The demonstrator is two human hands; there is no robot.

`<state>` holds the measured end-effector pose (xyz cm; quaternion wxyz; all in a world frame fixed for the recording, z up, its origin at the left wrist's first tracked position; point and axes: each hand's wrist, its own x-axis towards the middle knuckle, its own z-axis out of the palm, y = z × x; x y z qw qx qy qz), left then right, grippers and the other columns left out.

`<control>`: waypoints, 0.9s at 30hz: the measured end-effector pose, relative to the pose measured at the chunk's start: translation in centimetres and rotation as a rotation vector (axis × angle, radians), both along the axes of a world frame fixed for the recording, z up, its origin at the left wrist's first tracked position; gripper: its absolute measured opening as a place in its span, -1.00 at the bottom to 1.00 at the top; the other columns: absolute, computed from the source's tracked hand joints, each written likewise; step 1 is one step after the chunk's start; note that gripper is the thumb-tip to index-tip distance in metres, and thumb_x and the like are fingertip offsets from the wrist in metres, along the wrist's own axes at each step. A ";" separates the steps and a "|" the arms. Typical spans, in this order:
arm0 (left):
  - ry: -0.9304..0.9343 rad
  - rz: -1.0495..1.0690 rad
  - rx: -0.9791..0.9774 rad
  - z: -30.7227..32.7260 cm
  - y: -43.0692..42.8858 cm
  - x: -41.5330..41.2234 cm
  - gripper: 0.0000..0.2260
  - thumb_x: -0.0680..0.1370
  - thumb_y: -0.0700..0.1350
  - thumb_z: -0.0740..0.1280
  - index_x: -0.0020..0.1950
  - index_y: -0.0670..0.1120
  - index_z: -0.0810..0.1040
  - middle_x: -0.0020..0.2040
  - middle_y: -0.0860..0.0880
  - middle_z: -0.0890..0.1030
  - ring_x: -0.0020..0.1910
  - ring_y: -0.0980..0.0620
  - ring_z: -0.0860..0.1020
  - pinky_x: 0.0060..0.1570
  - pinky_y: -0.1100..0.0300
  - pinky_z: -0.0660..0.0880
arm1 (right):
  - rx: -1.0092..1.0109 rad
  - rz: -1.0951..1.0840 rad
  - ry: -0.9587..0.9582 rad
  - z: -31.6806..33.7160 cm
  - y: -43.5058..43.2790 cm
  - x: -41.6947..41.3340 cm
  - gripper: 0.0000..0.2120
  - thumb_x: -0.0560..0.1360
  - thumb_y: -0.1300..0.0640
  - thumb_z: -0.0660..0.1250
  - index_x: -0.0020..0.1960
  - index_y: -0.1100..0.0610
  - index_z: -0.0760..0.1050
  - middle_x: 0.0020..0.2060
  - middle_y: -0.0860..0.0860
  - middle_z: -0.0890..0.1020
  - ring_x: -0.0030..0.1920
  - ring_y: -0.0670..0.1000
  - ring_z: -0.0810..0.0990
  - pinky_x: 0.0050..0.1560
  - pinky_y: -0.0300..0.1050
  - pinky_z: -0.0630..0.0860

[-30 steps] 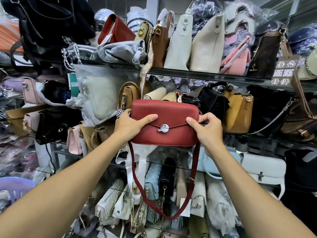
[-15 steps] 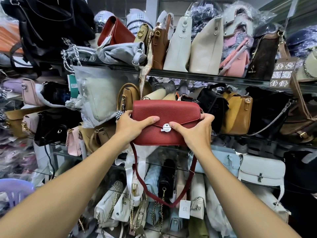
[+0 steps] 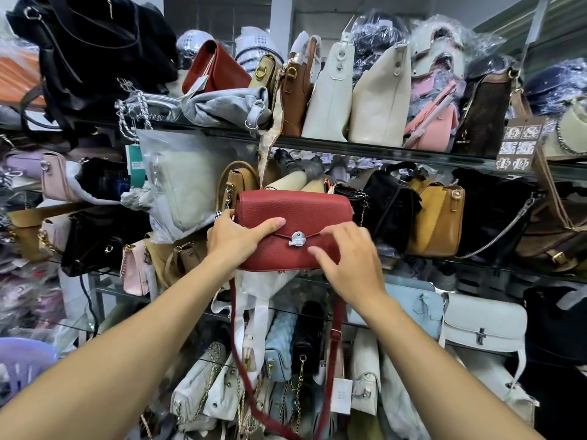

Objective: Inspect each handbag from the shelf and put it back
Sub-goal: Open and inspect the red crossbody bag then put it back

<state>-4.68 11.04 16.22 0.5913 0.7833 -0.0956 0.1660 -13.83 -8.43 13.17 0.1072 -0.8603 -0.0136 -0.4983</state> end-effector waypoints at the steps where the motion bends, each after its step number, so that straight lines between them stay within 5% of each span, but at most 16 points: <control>1: -0.001 0.003 0.002 0.0 0.0 -0.2 -0.28 0.20 0.37 0.58 0.20 0.03 0.51 0.16 0.00 0.60 0.22 -0.07 0.55 0.24 0.06 0.48 | -0.035 0.059 0.035 -0.3 0.0 0.2 -0.64 0.51 -0.17 0.34 0.11 0.08 0.61 0.01 0.00 0.63 -0.01 0.15 0.55 0.05 0.13 0.55; 6: -0.010 -0.017 0.028 -0.1 -0.2 -0.9 -0.37 0.22 0.36 0.58 0.09 0.07 0.44 0.11 0.04 0.55 0.22 -0.04 0.52 0.13 0.14 0.43 | -0.092 0.138 -0.052 -1.5 1.2 1.2 -0.70 0.57 -0.10 0.31 0.09 0.11 0.65 -0.06 -0.02 0.65 -0.07 0.09 0.60 0.01 -0.03 0.53; 10: -0.036 -0.016 0.034 -0.2 -0.3 -1.1 -0.32 0.15 0.44 0.56 0.08 0.09 0.50 0.13 0.00 0.62 0.21 -0.07 0.55 0.23 0.00 0.51 | -0.099 0.135 -0.160 -1.5 1.7 1.5 -0.78 0.57 -0.01 0.39 -0.10 0.14 0.58 -0.20 0.02 0.61 -0.18 0.11 0.60 -0.12 0.03 0.57; 15: -0.036 -0.017 0.017 0.0 -0.3 -1.3 -0.30 0.13 0.46 0.54 0.09 0.09 0.52 0.13 0.01 0.62 0.21 -0.07 0.55 0.24 -0.03 0.52 | 0.065 0.177 -0.179 -1.1 2.2 1.9 -0.77 0.56 0.07 0.42 -0.20 0.17 0.55 -0.25 0.04 0.62 -0.20 0.11 0.63 -0.11 0.06 0.54; 22: -0.037 -0.007 0.003 0.3 -0.2 -1.7 -0.31 0.19 0.43 0.55 0.13 0.04 0.54 0.12 0.01 0.62 0.20 -0.06 0.55 0.21 0.01 0.52 | 0.212 0.174 -0.198 -0.7 3.0 1.6 -0.76 0.53 0.11 0.45 -0.26 0.16 0.51 -0.30 -0.01 0.60 -0.28 0.02 0.56 -0.20 -0.19 0.34; 27: -0.034 -0.023 -0.013 0.2 -0.3 -2.0 -0.40 0.17 0.44 0.55 0.00 0.13 0.49 0.08 0.05 0.63 0.18 -0.05 0.56 0.23 -0.03 0.52 | 0.341 0.123 -0.192 -0.5 3.4 1.4 -0.73 0.53 0.09 0.48 -0.29 0.14 0.51 -0.36 -0.09 0.55 -0.34 0.02 0.51 -0.24 -0.04 0.42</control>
